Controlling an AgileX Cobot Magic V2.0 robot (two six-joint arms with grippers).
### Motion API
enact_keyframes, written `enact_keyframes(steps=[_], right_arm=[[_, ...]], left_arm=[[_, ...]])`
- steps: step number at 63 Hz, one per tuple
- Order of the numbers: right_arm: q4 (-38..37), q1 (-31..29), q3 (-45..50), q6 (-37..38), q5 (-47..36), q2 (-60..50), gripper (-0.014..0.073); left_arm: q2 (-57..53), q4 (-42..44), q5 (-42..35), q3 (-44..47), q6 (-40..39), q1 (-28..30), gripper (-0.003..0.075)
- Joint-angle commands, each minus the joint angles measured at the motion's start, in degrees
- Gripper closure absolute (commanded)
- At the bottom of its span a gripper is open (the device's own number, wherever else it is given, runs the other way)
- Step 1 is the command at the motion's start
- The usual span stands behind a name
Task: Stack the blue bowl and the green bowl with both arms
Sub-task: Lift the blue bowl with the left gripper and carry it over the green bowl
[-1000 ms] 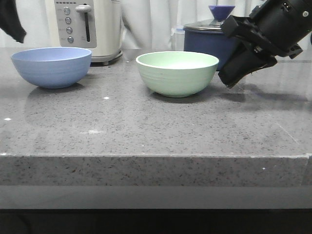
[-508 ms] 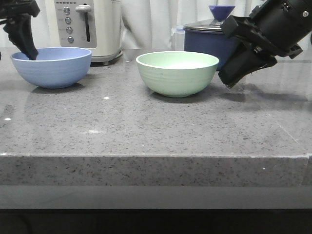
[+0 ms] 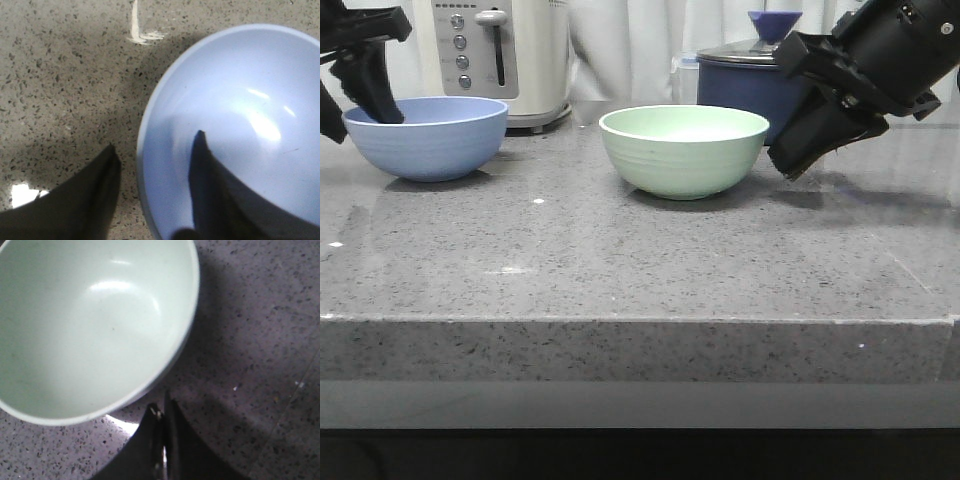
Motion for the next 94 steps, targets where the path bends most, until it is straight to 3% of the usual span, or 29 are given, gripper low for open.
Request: enact_keyframes(steps=[1, 20, 42, 74, 94], right_arm=[[2.26, -0.01, -1.33, -0.48, -1.31, -2.18, 0.0657], [2.26, -0.01, -1.33, -0.48, -1.31, -2.18, 0.0657], [2.26, -0.01, -1.33, -0.48, -1.31, -2.18, 0.0657], [2.26, -0.01, -1.33, -0.48, -1.3, -2.18, 0.0657], [2.26, -0.01, -1.33, -0.48, -1.28, -2.18, 0.0657]], left_arm=[[-2.64, -1.37, -2.37, -1.96, 0.12, 0.18, 0.0529], [-2.64, -1.5, -2.37, -1.96, 0.12, 0.18, 0.0741], [-5.57, -2.29, -1.88, -4.33, 1.44, -2.28, 0.074], [0.03, -2.29, 4.4, -22.63, -0.5, -18.58, 0.074], [8.25, -1.46, 7.49, -30.53, -1.92, -23.65, 0.074]])
